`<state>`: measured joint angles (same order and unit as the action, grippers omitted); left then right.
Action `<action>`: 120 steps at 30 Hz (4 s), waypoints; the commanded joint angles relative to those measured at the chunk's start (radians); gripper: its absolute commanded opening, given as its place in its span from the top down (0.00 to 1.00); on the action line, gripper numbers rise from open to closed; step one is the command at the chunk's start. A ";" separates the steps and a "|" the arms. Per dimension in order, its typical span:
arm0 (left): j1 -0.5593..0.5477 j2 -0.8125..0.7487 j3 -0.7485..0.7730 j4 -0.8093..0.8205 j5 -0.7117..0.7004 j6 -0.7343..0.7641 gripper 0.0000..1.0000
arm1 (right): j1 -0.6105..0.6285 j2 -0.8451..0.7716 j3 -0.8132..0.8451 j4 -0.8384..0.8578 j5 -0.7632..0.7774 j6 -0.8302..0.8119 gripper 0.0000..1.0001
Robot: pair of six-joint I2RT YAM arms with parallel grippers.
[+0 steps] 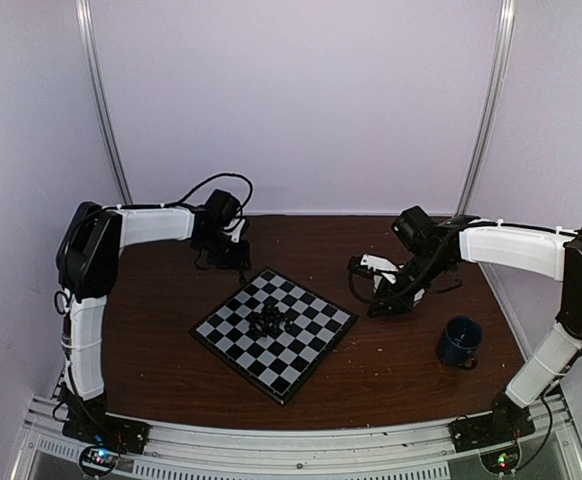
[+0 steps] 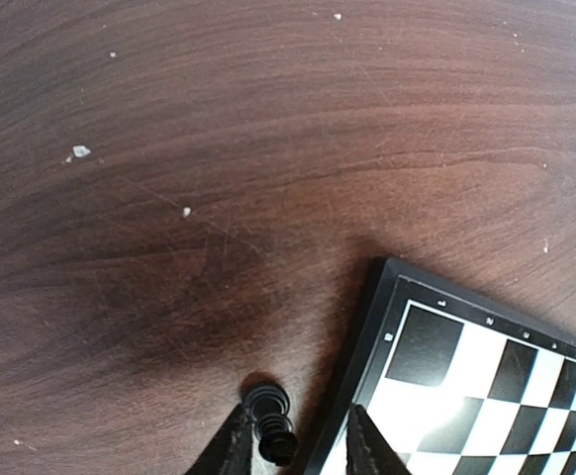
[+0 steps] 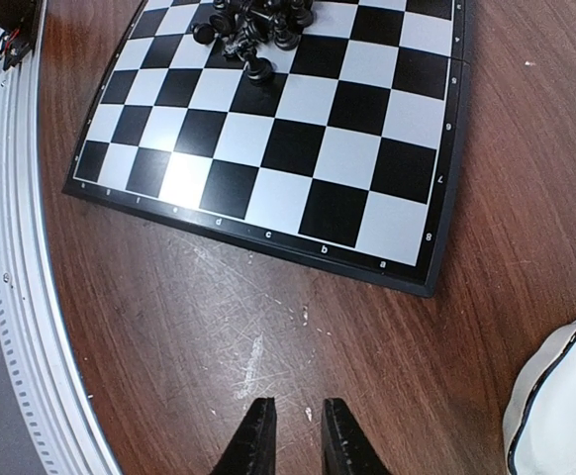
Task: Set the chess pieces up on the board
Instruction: Pick up the king from the center of the board, then place the king on the chessboard, then adjust the chessboard at the center of the board.
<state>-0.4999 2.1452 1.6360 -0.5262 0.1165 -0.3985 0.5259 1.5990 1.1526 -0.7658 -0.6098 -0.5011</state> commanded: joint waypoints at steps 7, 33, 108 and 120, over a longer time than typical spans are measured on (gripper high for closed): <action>-0.005 0.037 0.029 -0.022 -0.046 0.005 0.74 | -0.007 -0.019 -0.014 0.020 -0.001 -0.001 0.82; -0.246 -0.214 -0.057 -0.042 0.040 0.028 0.96 | -0.093 -0.020 -0.035 0.049 -0.041 0.015 0.82; -0.238 -0.413 -0.104 -0.314 -0.242 0.026 0.51 | -0.095 0.135 0.180 -0.009 0.078 0.004 0.83; -0.236 -0.744 -0.624 -0.278 -0.286 -0.196 1.00 | -0.026 0.383 0.439 -0.026 0.304 0.019 0.93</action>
<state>-0.7448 1.4094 1.1110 -0.8383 -0.1383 -0.5140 0.4679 1.9205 1.5181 -0.7662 -0.4149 -0.4904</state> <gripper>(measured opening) 0.010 0.090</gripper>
